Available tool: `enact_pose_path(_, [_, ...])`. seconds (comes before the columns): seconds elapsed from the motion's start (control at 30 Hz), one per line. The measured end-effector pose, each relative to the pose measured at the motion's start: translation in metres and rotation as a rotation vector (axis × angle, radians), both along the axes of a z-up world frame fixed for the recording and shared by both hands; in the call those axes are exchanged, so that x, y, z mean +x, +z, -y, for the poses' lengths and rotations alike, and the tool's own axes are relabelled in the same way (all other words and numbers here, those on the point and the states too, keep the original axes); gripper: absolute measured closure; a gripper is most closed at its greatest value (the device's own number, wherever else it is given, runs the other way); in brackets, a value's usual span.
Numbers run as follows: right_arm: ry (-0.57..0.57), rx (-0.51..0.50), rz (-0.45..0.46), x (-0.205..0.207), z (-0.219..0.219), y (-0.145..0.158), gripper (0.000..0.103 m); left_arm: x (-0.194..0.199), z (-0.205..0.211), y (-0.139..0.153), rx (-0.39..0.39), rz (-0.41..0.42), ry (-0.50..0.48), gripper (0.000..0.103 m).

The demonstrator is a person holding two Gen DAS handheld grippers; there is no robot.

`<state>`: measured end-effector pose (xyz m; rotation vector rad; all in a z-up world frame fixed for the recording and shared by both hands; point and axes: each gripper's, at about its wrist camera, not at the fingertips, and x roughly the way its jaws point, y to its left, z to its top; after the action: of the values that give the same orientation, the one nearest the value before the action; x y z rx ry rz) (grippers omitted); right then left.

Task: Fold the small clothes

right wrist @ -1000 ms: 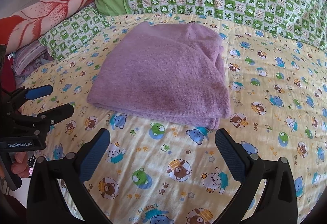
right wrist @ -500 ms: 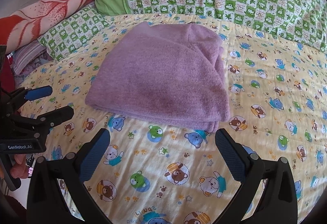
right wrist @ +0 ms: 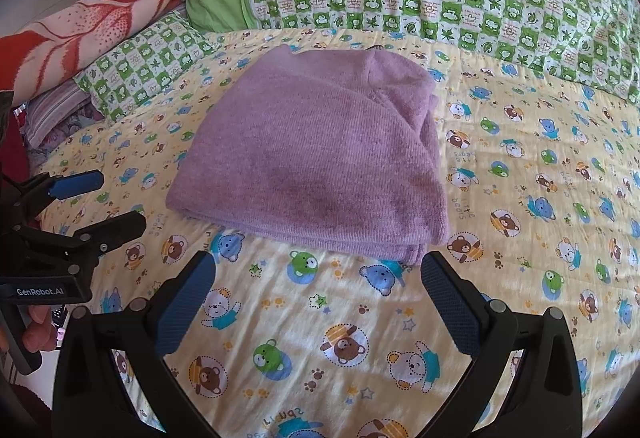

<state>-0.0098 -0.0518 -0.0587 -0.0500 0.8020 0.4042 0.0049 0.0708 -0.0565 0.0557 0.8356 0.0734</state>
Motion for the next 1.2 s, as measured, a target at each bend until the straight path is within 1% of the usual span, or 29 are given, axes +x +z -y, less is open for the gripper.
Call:
enact_pose_path(0.87, [-0.015,0.011,0.005,0.0,0.007,0.005,0.001,0.007,0.001,0.006,0.017,0.006,-0.016,0.01])
enact_pose_path(1.2, [-0.024,0.022,0.015,0.007,0.012,0.011,0.001,0.017,-0.004,0.013,0.009,0.021,0.006,0.01])
